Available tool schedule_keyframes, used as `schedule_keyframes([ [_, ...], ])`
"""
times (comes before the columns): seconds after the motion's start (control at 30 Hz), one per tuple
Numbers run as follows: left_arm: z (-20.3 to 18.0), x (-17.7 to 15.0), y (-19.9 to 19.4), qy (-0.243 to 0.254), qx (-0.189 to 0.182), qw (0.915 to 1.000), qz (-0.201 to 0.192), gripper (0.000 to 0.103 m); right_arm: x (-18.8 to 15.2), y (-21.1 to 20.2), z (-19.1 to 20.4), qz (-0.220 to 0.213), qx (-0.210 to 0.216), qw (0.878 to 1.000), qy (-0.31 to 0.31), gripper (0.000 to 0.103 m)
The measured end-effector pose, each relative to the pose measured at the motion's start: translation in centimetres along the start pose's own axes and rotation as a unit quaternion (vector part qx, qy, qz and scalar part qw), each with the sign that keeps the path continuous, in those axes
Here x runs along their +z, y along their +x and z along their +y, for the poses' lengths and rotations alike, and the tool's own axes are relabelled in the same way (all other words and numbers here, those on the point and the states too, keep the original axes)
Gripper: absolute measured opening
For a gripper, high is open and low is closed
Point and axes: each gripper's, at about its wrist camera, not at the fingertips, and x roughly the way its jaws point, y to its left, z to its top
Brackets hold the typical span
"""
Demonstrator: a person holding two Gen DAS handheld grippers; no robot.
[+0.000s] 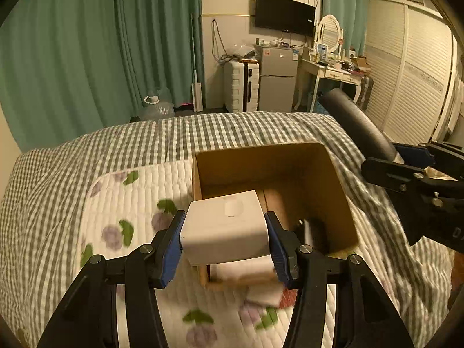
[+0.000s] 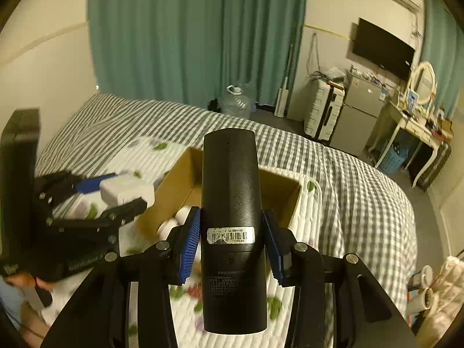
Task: Organize rigid objects
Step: 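Lower the white charger and black speaker into the box and release both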
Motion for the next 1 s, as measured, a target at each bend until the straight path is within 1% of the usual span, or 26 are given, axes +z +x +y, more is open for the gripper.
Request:
schedule_keyframes([
  [0.07, -0.2, 0.3, 2.2, 0.001, 0.001, 1.0000, 0.007, 0.054, 0.7, 2.8, -0.8, 0.004, 0.003, 1.000, 0.014, 0.042],
  [0.13, -0.5, 0.4, 4.5, 0.001, 0.005, 1.0000, 0.007, 0.054, 0.7, 4.8, -1.2, 0.008, 0.006, 1.000, 0.021, 0.042],
  [0.27, -1.3, -0.5, 7.9, 0.018, 0.019, 0.9996, 0.014, 0.054, 0.3, 9.3, -2.1, 0.016, 0.009, 1.000, 0.014, 0.041],
  [0.37, -1.7, -0.9, 9.6, 0.023, 0.009, 0.9993, 0.028, 0.054, -0.4, 12.4, -3.5, 0.033, 0.008, 0.999, 0.024, 0.041],
  [0.43, -1.7, -1.2, 10.1, 0.018, -0.004, 0.9994, 0.030, 0.054, -1.0, 12.9, -4.1, 0.032, 0.007, 0.999, 0.029, 0.042],
  [0.53, -1.9, -1.3, 10.4, 0.021, -0.024, 0.9988, 0.038, 0.055, -1.3, 13.3, -4.9, 0.026, 0.022, 0.998, 0.044, 0.042],
  [0.57, -2.0, -1.3, 10.4, 0.022, -0.025, 0.9986, 0.041, 0.056, -1.3, 13.3, -4.9, 0.026, 0.023, 0.998, 0.043, 0.042],
  [0.63, -2.1, -1.2, 9.5, 0.022, -0.027, 0.9991, 0.025, 0.058, -1.3, 13.1, -4.9, 0.023, 0.019, 0.999, 0.040, 0.042],
  [0.67, -2.0, -1.1, 8.9, 0.022, -0.030, 0.9992, 0.017, 0.064, -1.3, 13.1, -4.7, 0.024, 0.019, 0.999, 0.038, 0.042],
  [0.73, -2.0, -0.8, 7.8, 0.023, -0.024, 0.9994, 0.011, 0.071, -1.4, 13.1, -4.5, 0.028, 0.017, 0.999, 0.043, 0.042],
  [0.83, -1.8, -0.5, 6.0, 0.030, -0.011, 0.9995, 0.003, 0.071, -1.4, 13.2, -4.5, 0.031, 0.012, 0.998, 0.052, 0.042],
  [0.93, -1.5, -0.6, 4.0, 0.029, 0.001, 0.9996, -0.002, 0.071, -1.2, 13.0, -4.3, 0.025, 0.010, 0.998, 0.060, 0.042],
  [1.0, -1.1, -0.7, 2.2, 0.026, 0.007, 0.9996, -0.004, 0.075, -0.8, 12.7, -4.2, 0.031, 0.014, 0.997, 0.074, 0.043],
])
